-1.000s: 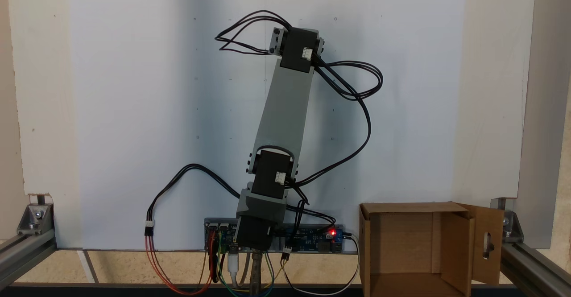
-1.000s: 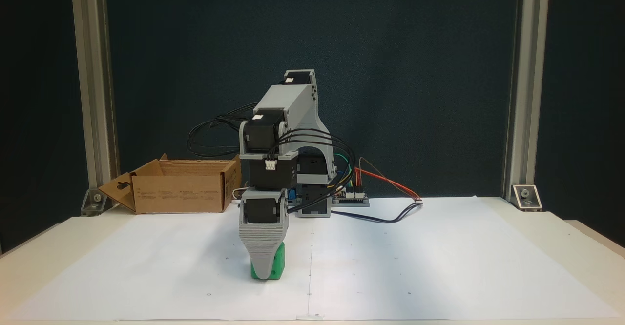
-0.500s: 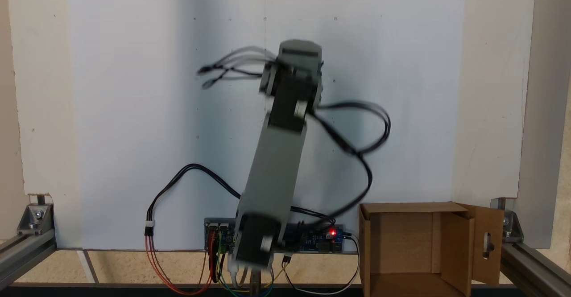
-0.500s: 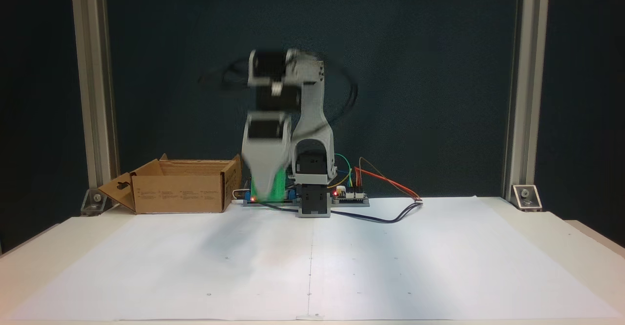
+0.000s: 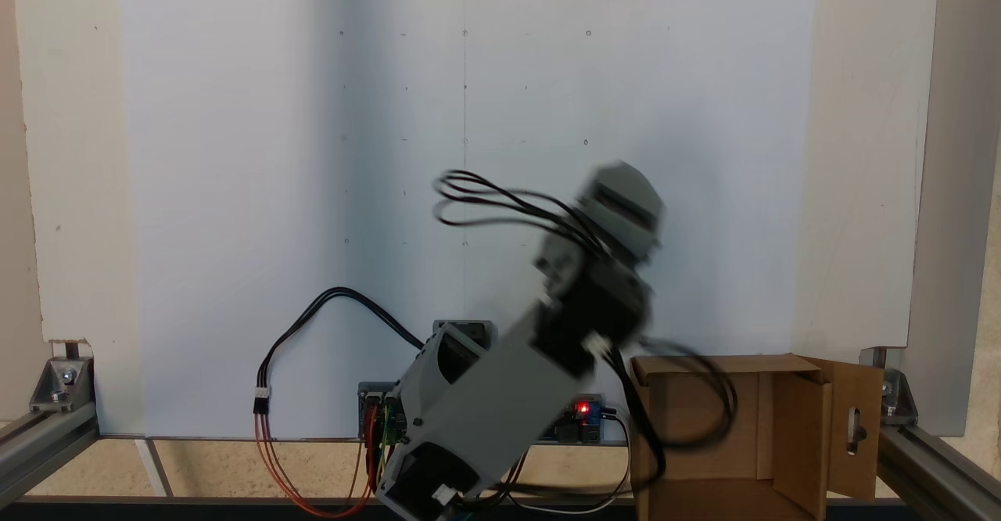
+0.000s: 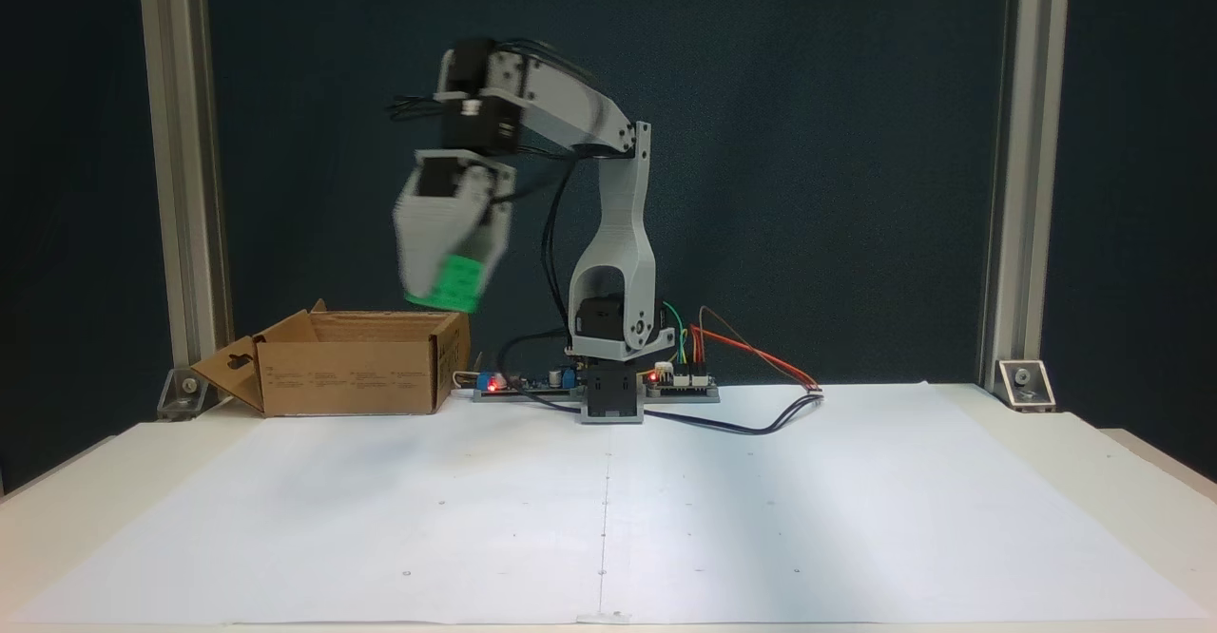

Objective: Grasp a green dice and put it in the bin.

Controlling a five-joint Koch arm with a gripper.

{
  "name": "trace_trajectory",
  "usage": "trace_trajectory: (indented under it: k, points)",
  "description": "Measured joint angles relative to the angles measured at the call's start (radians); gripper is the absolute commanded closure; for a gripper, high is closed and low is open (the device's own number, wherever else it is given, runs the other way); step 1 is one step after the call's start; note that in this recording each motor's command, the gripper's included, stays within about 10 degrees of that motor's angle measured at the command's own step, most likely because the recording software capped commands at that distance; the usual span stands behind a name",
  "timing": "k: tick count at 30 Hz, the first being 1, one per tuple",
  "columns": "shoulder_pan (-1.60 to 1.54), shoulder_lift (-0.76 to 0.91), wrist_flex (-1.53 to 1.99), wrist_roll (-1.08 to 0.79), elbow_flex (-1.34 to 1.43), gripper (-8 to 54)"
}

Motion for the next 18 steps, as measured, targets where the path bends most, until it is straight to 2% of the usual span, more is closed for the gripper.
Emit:
trace_trajectory:
  k: [9, 13, 18]
  points:
    - [0.637, 0.008, -0.12, -0.118, -0.095, 33.7]
    - [0.9, -0.109, -0.238, -0.178, -0.098, 33.7]
    - [1.049, -0.298, -0.325, -0.247, -0.098, 33.7]
